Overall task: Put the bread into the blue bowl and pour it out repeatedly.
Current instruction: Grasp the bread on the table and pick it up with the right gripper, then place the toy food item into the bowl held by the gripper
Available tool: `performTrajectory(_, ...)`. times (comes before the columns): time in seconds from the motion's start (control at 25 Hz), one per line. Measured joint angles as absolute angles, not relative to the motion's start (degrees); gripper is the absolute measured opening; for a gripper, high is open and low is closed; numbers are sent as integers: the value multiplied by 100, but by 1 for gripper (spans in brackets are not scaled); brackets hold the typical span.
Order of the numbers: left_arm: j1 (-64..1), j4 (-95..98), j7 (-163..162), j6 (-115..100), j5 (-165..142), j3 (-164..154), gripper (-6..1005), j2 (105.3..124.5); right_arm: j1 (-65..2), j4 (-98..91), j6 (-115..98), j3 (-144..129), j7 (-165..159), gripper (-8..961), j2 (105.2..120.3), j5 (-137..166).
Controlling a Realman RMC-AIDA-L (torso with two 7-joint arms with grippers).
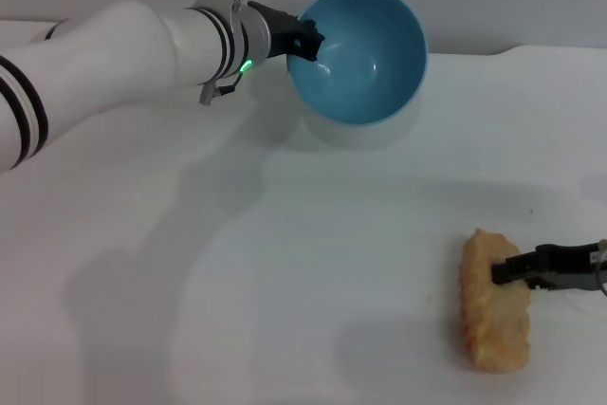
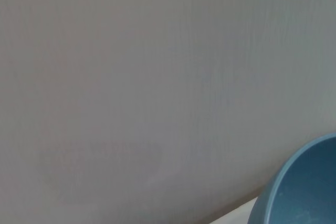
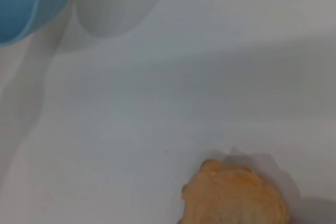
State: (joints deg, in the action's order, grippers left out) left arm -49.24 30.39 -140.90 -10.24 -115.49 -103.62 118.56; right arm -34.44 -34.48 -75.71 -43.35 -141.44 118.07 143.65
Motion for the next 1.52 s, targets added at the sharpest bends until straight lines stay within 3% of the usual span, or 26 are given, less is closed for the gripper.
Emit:
performTrajectory(0.8,-4878,3113,-14115,-1005,-11549,-10371,-1,11856,-3241,-3782,-7625,-4333,-12611,302,11843,13050)
performTrajectory(1.52,-5037,3445,-14073,-1868,-11621,-10332,0,11807,-3237,-6432,-8796,-4464,-12165,165,11814,11975)
